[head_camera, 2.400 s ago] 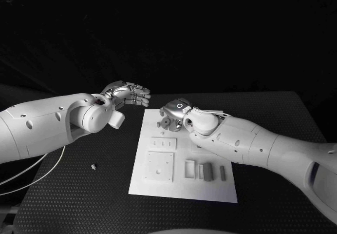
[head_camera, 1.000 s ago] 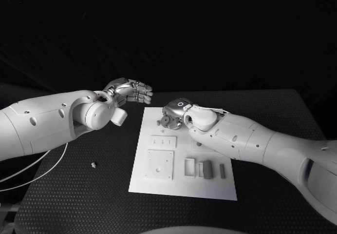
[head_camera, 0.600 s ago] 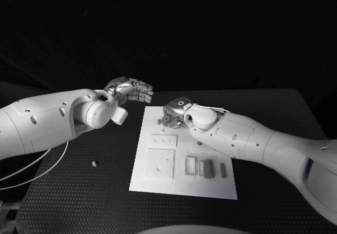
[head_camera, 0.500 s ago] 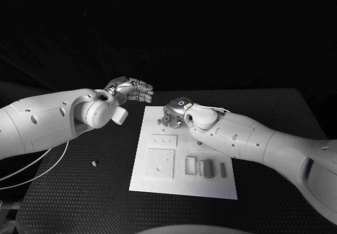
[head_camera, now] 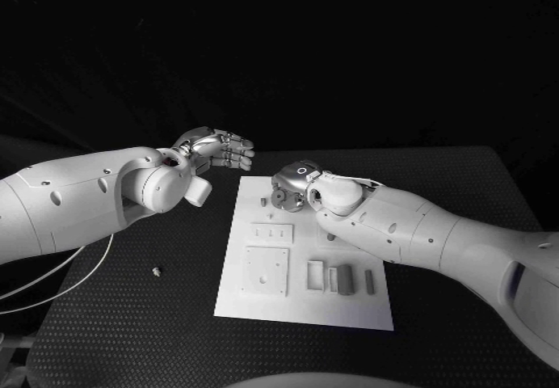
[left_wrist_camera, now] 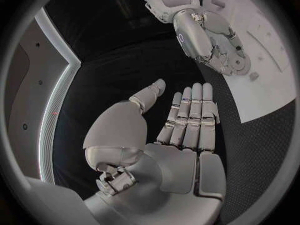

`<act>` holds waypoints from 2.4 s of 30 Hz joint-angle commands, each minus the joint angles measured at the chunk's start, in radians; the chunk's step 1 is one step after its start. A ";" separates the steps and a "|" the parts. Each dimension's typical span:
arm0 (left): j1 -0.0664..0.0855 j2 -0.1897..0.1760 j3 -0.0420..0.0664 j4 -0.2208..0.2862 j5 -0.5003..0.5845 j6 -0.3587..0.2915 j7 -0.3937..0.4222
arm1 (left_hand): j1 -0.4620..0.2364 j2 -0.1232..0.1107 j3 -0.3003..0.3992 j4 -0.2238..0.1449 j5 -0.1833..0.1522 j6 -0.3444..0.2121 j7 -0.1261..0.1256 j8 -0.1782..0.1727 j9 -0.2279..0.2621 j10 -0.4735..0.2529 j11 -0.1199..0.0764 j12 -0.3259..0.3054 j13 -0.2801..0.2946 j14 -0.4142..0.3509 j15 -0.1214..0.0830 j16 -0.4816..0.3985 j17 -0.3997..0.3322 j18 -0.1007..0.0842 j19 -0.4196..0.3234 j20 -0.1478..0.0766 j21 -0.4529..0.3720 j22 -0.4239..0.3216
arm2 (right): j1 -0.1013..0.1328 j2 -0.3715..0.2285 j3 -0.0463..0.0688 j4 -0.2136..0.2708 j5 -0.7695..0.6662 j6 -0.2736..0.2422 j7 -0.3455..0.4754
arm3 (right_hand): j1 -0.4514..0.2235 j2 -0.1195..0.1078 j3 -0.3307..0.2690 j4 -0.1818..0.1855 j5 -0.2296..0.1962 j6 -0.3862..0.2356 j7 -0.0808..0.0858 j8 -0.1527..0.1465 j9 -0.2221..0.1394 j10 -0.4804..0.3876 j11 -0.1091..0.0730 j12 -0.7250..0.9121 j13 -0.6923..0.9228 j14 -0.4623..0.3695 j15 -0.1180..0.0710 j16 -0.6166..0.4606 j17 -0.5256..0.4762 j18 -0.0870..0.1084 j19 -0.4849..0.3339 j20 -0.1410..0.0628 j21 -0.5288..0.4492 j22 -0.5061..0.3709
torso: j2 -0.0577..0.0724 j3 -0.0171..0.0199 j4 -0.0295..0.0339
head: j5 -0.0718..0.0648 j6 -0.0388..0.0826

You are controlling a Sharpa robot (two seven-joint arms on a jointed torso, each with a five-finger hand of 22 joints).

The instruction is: Assemble the parts on the task board

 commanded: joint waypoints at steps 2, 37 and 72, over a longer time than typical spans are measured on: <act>0.001 0.001 0.001 0.003 -0.002 0.001 0.006 | -0.007 -0.005 -0.005 0.002 0.004 -0.005 0.023 -0.004 0.001 0.004 0.000 -0.006 -0.002 0.005 0.005 -0.006 0.002 0.015 0.010 -0.001 -0.005 0.001 | -0.002 -0.011 -0.002 -0.001 -0.023 -0.019 -0.003 | 0.012 0.006 0.002 -0.027 0.000 0.069 0.059 0.001 0.000 0.001 0.011 0.008 -0.008 0.001 0.007 0.000 0.001 0.021 0.000 0.001 0.005 0.016 | 0.000 0.0007 -0.0004 | -0.002 0.001; 0.001 -0.008 0.001 0.008 -0.002 0.000 0.003 | -0.007 -0.006 -0.005 0.002 0.004 -0.005 0.023 -0.005 0.001 0.004 0.000 -0.007 -0.002 0.006 0.005 -0.006 0.002 0.015 0.010 -0.001 -0.006 0.002 | -0.002 -0.032 -0.002 0.013 0.002 -0.043 0.022 | 0.009 -0.016 0.005 -0.030 0.000 0.068 0.063 -0.011 -0.005 -0.004 0.015 0.013 -0.026 -0.001 0.011 -0.007 -0.001 0.021 0.000 0.007 -0.001 0.013 | 0.001 -0.0019 0.0017 | -0.007 0.006; 0.001 -0.007 0.001 0.006 -0.002 0.000 0.004 | -0.007 -0.006 -0.005 0.001 0.004 -0.005 0.023 -0.005 0.002 0.004 0.000 -0.008 -0.002 0.006 0.005 -0.007 0.003 0.015 0.010 -0.001 -0.007 0.002 | -0.003 -0.041 -0.002 0.018 0.020 -0.070 0.024 | -0.010 -0.047 0.018 -0.001 -0.001 0.031 0.064 -0.038 -0.020 -0.018 0.015 0.020 -0.049 -0.007 0.011 -0.012 0.002 0.021 0.001 0.011 -0.010 0.012 | 0.000 -0.0016 0.0022 | -0.008 0.005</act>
